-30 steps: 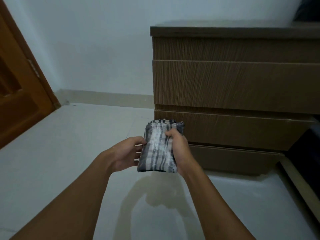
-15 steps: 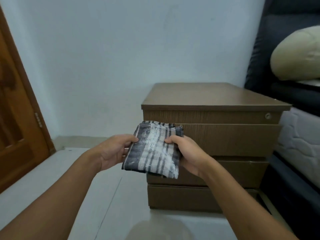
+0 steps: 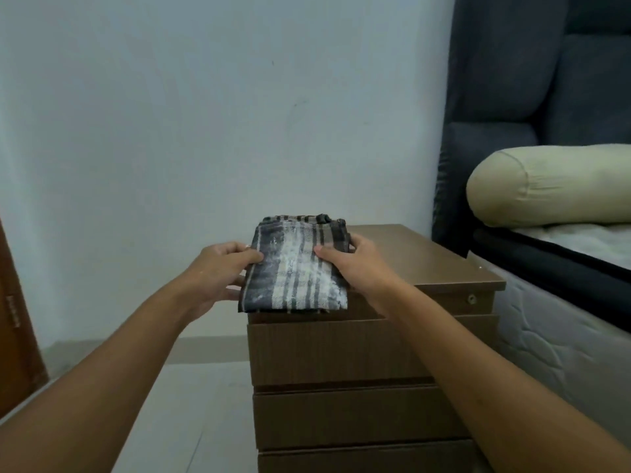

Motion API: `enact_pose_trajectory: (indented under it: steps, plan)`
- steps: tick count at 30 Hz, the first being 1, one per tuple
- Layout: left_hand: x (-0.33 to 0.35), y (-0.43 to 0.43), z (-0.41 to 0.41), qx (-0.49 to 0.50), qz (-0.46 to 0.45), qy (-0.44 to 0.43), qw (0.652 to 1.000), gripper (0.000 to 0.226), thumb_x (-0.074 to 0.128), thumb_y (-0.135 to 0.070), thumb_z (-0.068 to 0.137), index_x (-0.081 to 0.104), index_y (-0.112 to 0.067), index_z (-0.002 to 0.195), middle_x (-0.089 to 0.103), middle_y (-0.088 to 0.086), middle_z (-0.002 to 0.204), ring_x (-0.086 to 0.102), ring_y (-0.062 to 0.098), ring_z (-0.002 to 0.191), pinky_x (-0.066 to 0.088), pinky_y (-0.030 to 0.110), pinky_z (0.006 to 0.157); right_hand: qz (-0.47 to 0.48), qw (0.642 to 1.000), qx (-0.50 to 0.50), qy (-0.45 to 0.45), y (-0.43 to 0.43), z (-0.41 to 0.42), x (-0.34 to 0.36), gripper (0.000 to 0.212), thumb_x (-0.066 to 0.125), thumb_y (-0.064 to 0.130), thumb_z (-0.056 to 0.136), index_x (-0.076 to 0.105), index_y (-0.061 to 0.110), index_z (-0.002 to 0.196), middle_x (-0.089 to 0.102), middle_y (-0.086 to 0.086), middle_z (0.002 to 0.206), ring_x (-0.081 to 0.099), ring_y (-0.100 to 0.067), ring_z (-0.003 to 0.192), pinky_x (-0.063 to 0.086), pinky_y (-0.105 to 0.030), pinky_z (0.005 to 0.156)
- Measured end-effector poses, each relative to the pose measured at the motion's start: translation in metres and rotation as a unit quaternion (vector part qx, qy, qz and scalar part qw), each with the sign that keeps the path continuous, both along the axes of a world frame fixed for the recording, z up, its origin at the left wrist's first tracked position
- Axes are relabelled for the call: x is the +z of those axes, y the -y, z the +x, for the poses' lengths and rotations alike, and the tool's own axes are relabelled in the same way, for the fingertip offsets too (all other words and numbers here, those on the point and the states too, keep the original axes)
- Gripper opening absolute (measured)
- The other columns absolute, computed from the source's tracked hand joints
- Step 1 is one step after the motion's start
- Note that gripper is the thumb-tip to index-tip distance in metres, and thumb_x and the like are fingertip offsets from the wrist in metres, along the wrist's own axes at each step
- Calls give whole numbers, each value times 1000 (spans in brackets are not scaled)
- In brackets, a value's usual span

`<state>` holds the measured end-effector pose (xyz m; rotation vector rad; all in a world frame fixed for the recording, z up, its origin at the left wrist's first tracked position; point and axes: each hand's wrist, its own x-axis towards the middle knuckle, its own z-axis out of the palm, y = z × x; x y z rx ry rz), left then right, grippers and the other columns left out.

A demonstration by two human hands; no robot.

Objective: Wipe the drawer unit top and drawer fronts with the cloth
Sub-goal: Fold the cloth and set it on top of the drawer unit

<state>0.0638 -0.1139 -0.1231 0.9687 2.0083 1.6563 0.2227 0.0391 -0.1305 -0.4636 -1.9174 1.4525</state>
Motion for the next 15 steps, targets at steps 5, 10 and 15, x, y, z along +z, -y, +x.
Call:
enact_pose_trajectory:
  steps: [5, 10, 15]
  plan:
    - [9, -31, -21, 51, -46, -13, 998, 20, 60, -20, 92, 65, -5, 105, 69, 11, 95, 66, 22, 76, 54, 31, 59, -41, 999, -29, 18, -25, -41, 10, 37, 71, 21, 87, 54, 16, 120, 69, -6, 105, 71, -21, 89, 60, -41, 81]
    - [2, -55, -47, 96, -106, -5, 990, 21, 65, -17, 86, 66, -3, 102, 69, 10, 87, 62, 20, 69, 52, 29, 59, -40, 995, -78, 54, -41, -79, -6, 24, 71, 19, 86, 51, 21, 99, 68, -9, 100, 70, -28, 89, 59, -48, 80]
    - [-12, -75, -62, 129, -108, -2, 986, 25, 69, -20, 84, 66, -1, 100, 70, 12, 92, 64, 19, 71, 49, 27, 56, 4, 991, -109, 82, -53, -93, -17, 35, 68, 24, 89, 54, 17, 119, 66, -6, 103, 67, -25, 88, 58, -43, 79]
